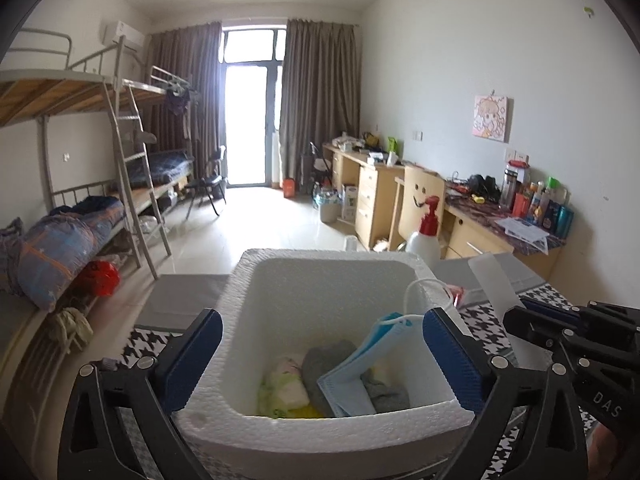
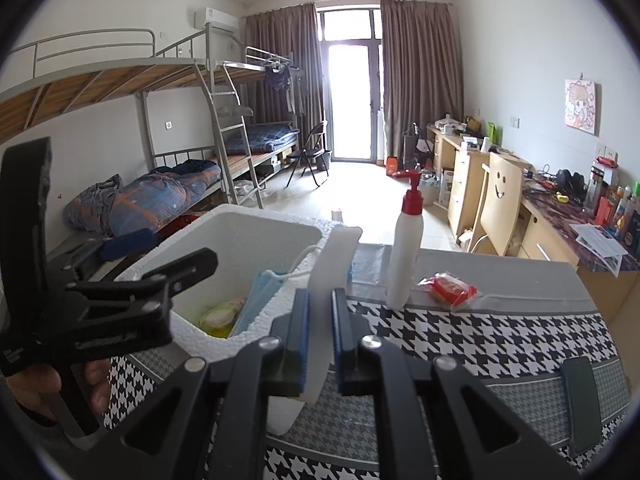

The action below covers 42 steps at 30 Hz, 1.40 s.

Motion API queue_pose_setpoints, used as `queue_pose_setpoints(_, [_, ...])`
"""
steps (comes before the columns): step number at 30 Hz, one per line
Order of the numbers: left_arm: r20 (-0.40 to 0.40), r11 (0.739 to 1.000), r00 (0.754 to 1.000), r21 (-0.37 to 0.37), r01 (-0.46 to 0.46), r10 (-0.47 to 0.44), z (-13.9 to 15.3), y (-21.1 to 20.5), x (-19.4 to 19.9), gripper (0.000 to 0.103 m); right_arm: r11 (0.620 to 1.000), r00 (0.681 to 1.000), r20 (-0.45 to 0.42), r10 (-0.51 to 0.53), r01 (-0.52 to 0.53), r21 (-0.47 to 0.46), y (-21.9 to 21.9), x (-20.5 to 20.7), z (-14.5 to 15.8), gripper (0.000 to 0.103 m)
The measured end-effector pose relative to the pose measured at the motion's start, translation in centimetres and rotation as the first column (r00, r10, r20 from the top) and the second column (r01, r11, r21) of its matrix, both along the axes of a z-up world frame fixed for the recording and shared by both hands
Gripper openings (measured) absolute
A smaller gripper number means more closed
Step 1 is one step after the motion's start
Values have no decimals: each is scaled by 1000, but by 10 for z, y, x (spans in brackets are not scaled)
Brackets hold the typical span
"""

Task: Organize soft objects
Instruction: 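Lower the white foam roll into the foam box and open the right tool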

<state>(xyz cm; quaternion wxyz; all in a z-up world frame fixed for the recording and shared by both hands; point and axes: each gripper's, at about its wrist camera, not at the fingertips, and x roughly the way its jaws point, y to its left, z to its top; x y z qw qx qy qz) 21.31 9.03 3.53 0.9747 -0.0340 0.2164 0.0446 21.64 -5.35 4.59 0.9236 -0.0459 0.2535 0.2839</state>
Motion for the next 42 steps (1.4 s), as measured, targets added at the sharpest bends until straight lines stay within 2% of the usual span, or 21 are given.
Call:
queue_pose_setpoints(27, [20, 996, 996, -5, -86, 86, 0, 29, -21, 102, 997, 997, 34, 73, -73, -18, 31, 0, 11, 12])
queue_pose_setpoints(42, [25, 990, 990, -15, -141, 142, -3, 51, -37, 102, 992, 992, 4, 124, -124, -1, 46, 8, 10, 12])
